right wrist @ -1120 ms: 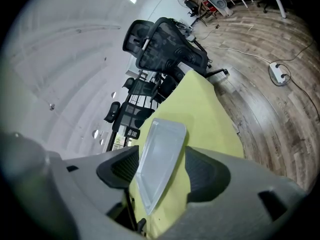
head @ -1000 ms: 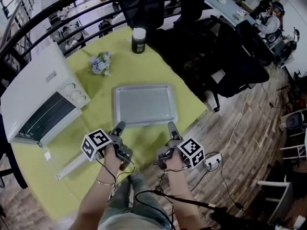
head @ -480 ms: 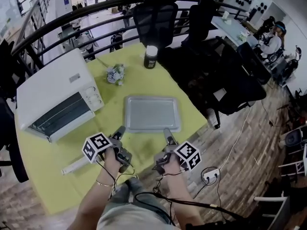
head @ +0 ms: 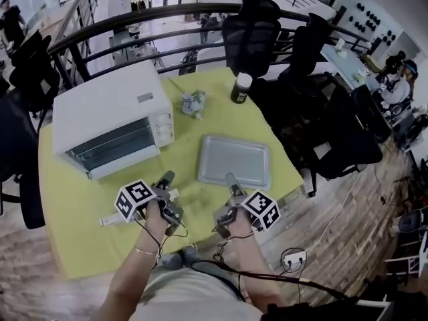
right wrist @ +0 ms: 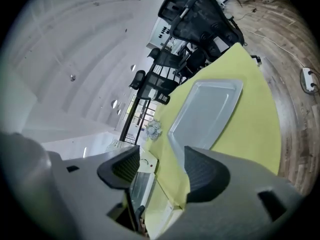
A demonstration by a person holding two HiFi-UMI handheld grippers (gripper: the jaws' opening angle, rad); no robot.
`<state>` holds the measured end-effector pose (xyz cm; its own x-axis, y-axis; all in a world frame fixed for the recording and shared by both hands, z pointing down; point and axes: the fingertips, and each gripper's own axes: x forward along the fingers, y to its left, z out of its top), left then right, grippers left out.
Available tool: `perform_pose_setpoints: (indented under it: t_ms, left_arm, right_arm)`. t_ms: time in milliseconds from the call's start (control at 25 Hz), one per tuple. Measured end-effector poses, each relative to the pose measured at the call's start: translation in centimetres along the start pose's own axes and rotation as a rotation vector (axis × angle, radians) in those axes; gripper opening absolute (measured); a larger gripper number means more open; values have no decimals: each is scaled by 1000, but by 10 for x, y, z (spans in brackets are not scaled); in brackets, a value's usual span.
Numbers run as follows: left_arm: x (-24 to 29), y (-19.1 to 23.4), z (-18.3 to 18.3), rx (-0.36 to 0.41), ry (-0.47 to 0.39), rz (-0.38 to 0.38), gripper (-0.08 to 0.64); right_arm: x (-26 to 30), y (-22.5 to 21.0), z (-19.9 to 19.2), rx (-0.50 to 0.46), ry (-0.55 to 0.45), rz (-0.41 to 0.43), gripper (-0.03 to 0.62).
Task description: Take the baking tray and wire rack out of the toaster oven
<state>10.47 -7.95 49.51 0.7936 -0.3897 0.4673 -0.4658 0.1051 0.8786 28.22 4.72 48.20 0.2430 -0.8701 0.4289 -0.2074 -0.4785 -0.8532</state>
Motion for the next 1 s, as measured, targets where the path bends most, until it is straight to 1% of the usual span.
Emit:
perform_pose_setpoints:
  t_ms: [320,640,1000]
  left_arm:
    - [-46,24,50,-67,-137,1,230]
    - [-104,52,101,-137,-294,3,230]
    - [-147,75,137,-196,-417,2,230]
  right_arm:
    - [31,44,-55,-69,133,63,275]
    - [61,87,-117,-124,266,125,272]
    - [84,122,-166,-177,362,170,272]
